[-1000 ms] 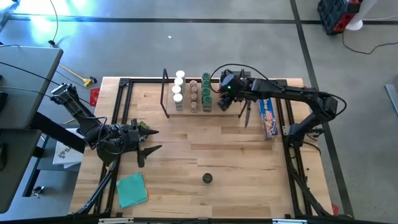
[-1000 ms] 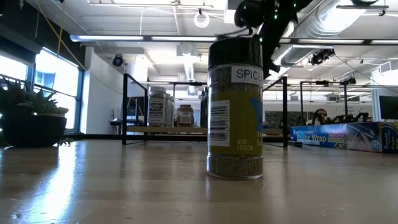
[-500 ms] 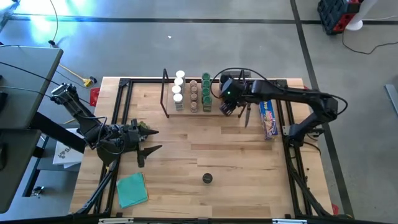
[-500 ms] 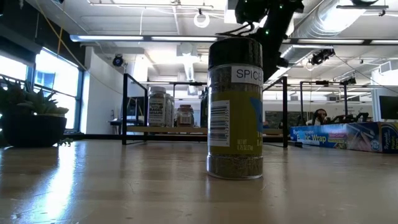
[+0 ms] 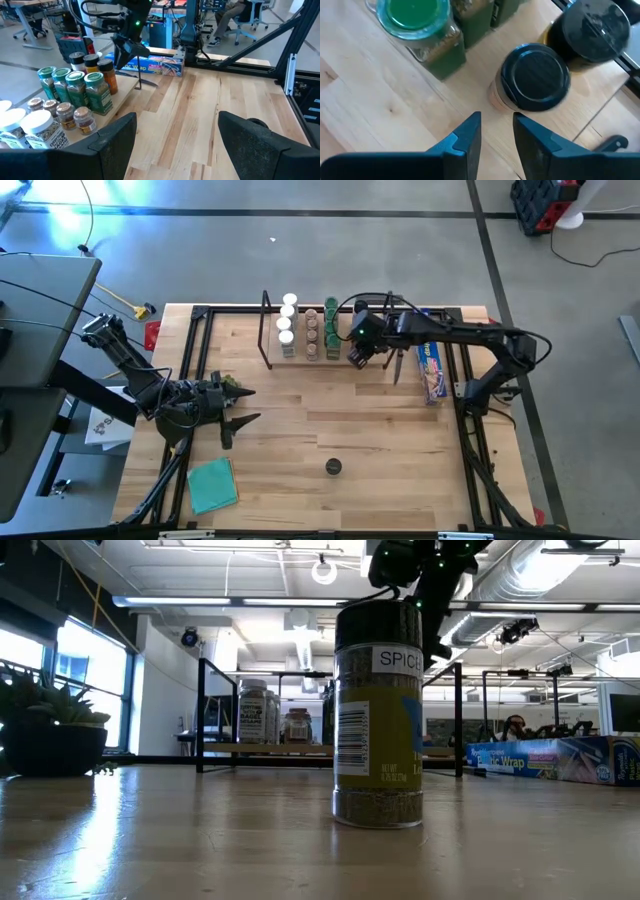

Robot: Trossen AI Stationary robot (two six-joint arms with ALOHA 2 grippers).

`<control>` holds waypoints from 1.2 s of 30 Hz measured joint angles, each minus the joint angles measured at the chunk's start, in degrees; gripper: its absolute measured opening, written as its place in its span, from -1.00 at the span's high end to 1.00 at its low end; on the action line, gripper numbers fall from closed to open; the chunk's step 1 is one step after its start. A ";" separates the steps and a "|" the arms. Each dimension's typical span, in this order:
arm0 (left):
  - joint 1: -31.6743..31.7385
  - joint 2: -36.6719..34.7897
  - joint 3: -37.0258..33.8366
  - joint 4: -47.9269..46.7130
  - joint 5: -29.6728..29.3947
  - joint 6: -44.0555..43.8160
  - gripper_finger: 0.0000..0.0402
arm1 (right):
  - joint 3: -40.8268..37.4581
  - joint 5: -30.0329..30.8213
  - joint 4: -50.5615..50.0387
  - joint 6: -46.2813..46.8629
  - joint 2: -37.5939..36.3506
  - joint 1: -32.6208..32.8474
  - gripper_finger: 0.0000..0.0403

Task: Shelf spices
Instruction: Put the black seasoning bottle on the shelf aligned with the other black seasoning bottles

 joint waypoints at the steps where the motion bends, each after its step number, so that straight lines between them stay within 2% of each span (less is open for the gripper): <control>1: -0.02 0.00 0.00 -0.04 0.02 0.00 -0.38 | 0.00 0.01 -0.45 0.15 -0.23 0.00 0.48; 7: 0.00 0.00 0.00 -0.03 0.06 0.00 -0.38 | 0.00 -0.26 -1.68 1.38 -3.95 5.26 0.48; 13: 0.00 0.00 0.00 -0.16 0.07 -0.42 -0.38 | -0.01 -0.51 1.23 -7.93 -5.21 21.66 0.48; 18: 0.00 0.00 0.00 -0.13 0.22 -0.50 -0.38 | -2.23 -4.05 12.12 -8.21 -2.74 34.57 0.48; 22: 0.00 0.00 0.00 -0.09 0.26 -0.48 -0.38 | -3.08 -5.57 21.58 -8.65 0.52 40.89 0.43; 27: 0.02 0.00 0.00 -0.07 -0.13 -0.48 -0.38 | -3.10 -7.40 29.25 -7.59 5.37 43.72 0.15; 33: 0.02 0.00 0.00 -0.05 -0.15 -0.46 -0.38 | -3.10 -9.42 31.14 -9.89 8.35 44.04 -0.40; 36: 0.02 0.00 0.00 -0.01 -0.15 -0.48 -0.38 | -3.10 -8.63 31.91 -11.51 8.51 44.04 -0.56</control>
